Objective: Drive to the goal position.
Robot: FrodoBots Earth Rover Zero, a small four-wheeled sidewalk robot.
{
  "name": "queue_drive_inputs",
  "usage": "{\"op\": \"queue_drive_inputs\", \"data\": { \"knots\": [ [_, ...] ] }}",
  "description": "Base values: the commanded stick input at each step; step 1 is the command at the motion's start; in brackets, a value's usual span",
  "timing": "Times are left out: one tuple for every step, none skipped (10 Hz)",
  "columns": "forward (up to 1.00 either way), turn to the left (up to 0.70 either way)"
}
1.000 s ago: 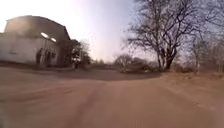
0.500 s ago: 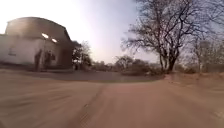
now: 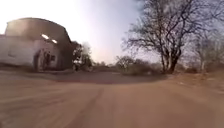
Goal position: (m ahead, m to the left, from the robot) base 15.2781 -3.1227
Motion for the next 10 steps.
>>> {"op": "queue_drive_inputs", "data": {
  "knots": [
    [0.70, 0.00],
    [0.70, 0.00],
    [0.70, 0.00],
    [0.70, 0.00],
    [0.70, 0.00],
    [0.70, 0.00],
    [0.70, 0.00],
    [0.70, 0.00],
    [0.70, 0.00],
    [0.70, 0.00]
  ]
}}
